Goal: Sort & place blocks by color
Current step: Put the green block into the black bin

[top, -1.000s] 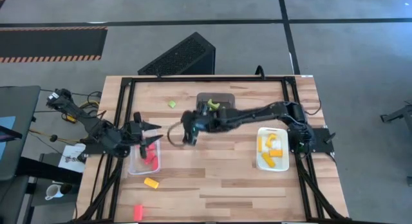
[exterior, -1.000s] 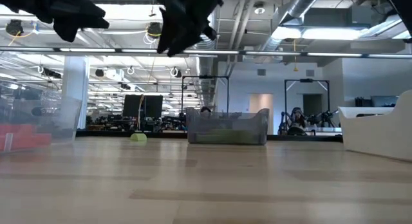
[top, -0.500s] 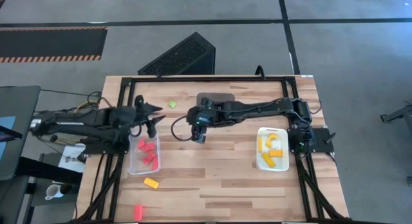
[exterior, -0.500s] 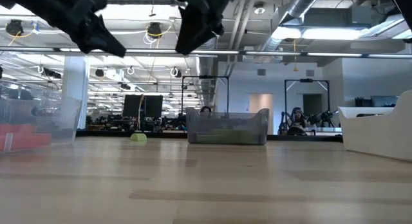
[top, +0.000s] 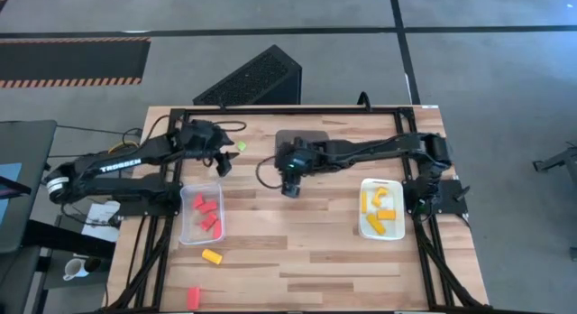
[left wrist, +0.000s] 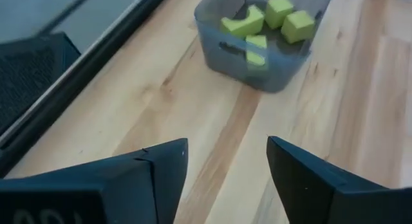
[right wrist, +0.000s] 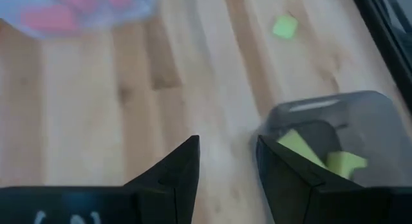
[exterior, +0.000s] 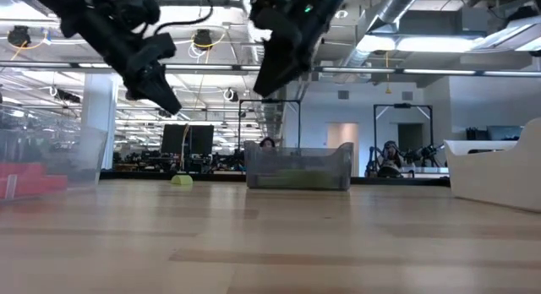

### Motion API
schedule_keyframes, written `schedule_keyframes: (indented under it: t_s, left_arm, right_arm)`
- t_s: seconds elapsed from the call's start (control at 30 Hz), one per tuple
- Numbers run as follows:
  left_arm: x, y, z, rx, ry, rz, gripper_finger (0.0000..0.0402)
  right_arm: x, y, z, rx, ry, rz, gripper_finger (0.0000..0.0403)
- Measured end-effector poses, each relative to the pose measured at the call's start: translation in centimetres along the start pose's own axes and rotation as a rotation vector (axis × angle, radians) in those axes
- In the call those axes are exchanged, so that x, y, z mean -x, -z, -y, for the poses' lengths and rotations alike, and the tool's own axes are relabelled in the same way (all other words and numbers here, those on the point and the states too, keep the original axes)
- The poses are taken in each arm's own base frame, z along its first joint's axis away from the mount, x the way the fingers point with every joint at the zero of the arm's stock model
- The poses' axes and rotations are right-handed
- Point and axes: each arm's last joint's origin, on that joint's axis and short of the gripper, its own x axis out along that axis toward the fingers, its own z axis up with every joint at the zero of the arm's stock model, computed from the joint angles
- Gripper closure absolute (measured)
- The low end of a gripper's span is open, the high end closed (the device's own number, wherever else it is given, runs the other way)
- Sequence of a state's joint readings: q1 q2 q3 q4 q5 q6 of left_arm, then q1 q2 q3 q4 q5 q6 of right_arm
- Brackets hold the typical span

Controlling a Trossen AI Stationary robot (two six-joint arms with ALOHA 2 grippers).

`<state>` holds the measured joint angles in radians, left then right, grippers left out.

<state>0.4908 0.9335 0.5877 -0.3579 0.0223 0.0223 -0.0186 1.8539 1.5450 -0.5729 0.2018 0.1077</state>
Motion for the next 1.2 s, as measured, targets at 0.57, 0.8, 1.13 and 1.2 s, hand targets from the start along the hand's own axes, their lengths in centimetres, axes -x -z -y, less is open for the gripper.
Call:
schedule_keyframes:
  t_s: [0.57,0.8,1.13,1.2]
  left_arm:
    - [-8.6,-3.4,-3.3,-0.183,-0.216,-0.576,0.0078]
    - [-10.8,-3.3,-3.7,-0.479,-0.174,-0.734,0.0077]
    - [-12.0,-4.1,-3.8,-0.746,-0.095,-0.755,0.0077]
    - [-12.0,-4.1,-3.6,-0.753,-0.055,-0.749,0.0077]
  right_arm:
    - [7.1,7.8,-3.1,-0.075,-0.052,0.242,0.0228]
    - [8.0,8.3,-4.6,-0.029,-0.074,0.259,0.0228]
    - [8.0,8.5,-5.0,-0.011,-0.078,0.254,0.0228]
    - [8.0,8.5,-5.0,-0.01,-0.078,0.254,0.0228]
